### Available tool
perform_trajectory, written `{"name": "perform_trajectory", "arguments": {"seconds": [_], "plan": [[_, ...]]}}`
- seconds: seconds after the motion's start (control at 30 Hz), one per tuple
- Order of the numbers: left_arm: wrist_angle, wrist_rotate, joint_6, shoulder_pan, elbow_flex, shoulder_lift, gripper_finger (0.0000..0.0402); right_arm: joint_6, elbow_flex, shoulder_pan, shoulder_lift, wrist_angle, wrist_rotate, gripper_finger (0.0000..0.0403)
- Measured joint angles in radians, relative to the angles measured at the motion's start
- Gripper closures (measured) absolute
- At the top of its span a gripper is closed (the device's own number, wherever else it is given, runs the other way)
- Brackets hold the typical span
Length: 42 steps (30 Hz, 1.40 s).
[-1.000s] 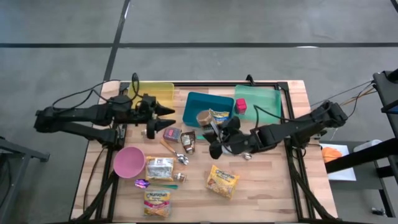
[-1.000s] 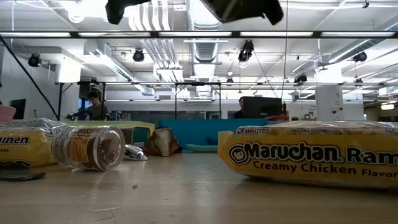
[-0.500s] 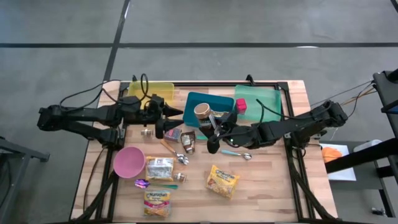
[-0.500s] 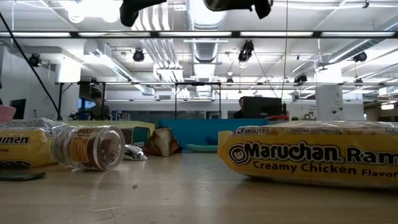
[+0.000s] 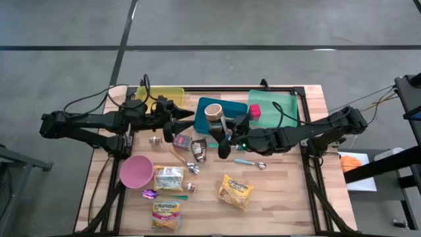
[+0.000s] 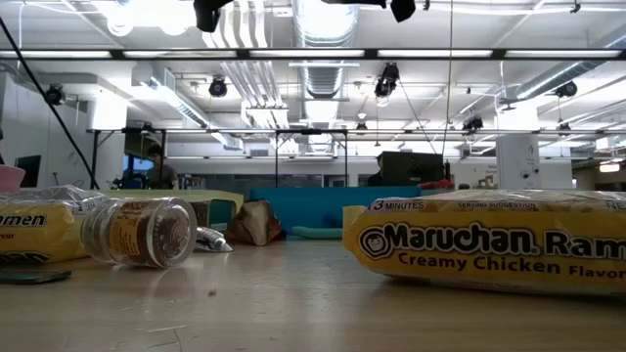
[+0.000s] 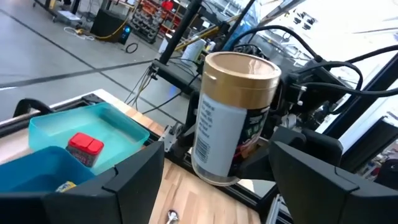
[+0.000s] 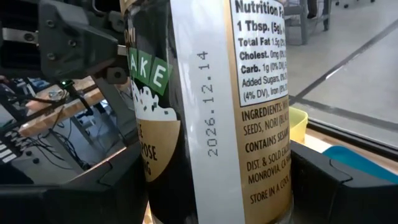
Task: Pick & Place Food Item
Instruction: Put the golden seasoning bottle into the light green bin
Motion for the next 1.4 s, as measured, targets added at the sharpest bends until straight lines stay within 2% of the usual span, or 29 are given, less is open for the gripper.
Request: {"name": "perform_trajectory", "arguments": {"seconds": [0.37, 0.63, 0.77, 0.9, 1.03, 1.13, 1.2, 1.4], "plan": [[-0.008, 0.000, 0.000, 0.001, -0.001, 0.001, 0.0097, -0.002, 0.000, 0.000, 0.007, 0.005, -0.002, 0.0127], [-0.002, 0.001, 0.003, 0.001, -0.001, 0.001, 0.0009, -0.001, 0.000, -0.012, 0.007, 0.032, -0.002, 0.0127], [0.001, 0.000, 0.049, 0.001, -0.001, 0.000, 0.0028, 0.002, 0.000, -0.023, 0.007, 0.041, -0.002, 0.0127], [0.005, -0.022, 0.003, 0.001, -0.001, 0.000, 0.0047, 0.002, 0.000, -0.034, 0.007, 0.088, -0.003, 0.0127], [-0.008, -0.094, -0.035, 0.002, -0.001, 0.000, 0.0050, -0.001, 0.000, -0.043, 0.016, 0.120, -0.013, 0.0127], [-0.016, -0.099, -0.026, 0.003, -0.001, 0.006, 0.0051, 0.001, -0.001, -0.051, 0.047, 0.163, -0.065, 0.0127], [-0.012, -0.062, 0.018, 0.003, 0.002, 0.011, 0.0051, 0.002, 0.004, -0.058, 0.071, 0.189, -0.110, 0.0127], [0.042, 0.084, 0.162, 0.001, 0.003, 0.018, 0.0051, 0.021, 0.026, -0.077, 0.110, 0.234, -0.141, 0.0127]]}}
